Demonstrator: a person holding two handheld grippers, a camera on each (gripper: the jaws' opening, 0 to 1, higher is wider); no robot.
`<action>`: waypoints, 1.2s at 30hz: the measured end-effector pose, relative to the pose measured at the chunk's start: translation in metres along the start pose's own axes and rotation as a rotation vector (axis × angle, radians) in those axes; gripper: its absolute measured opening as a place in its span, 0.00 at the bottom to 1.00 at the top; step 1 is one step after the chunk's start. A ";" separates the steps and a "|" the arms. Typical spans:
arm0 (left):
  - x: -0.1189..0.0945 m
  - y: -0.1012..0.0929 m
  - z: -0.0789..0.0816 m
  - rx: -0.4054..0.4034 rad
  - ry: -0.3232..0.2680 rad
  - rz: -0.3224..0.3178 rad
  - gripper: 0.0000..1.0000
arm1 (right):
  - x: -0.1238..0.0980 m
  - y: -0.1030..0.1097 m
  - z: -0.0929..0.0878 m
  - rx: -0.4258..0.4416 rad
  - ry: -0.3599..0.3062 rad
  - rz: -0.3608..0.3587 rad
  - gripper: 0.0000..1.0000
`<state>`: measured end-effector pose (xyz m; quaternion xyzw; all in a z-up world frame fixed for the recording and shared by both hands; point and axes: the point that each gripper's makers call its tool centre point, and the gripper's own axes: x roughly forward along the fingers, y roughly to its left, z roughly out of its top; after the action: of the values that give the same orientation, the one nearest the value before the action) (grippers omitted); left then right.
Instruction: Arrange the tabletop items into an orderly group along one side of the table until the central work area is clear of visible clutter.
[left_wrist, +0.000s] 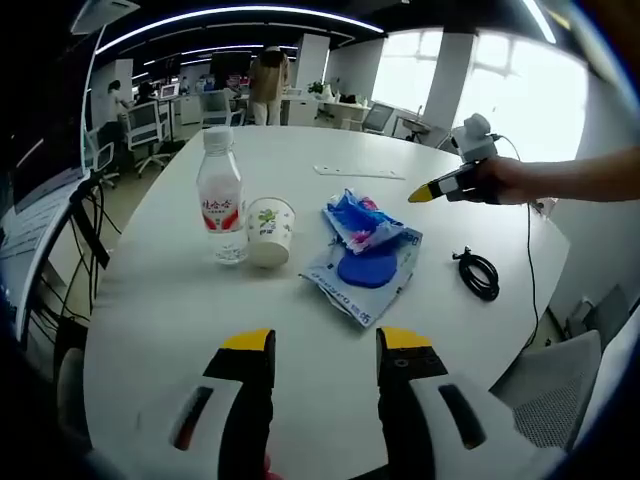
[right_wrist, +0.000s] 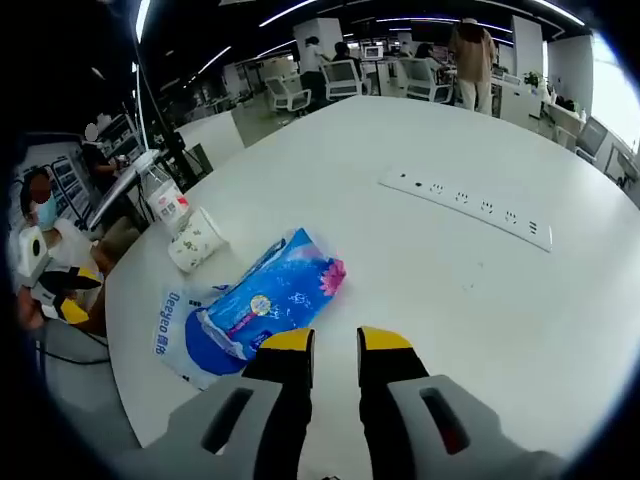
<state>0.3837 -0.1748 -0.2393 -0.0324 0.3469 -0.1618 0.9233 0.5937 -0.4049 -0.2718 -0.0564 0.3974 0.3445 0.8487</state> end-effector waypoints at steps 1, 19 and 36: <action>0.000 0.000 0.000 -0.001 0.000 -0.002 0.40 | 0.001 0.002 0.003 -0.004 -0.001 0.003 0.16; -0.003 -0.007 0.008 0.027 0.001 -0.015 0.40 | 0.029 0.018 0.026 -0.115 0.039 0.073 0.24; -0.007 -0.007 0.016 0.018 -0.007 -0.010 0.40 | 0.079 -0.012 0.048 -0.228 0.101 0.140 0.30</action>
<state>0.3870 -0.1801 -0.2214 -0.0265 0.3423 -0.1692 0.9239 0.6670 -0.3536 -0.2982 -0.1419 0.4007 0.4427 0.7895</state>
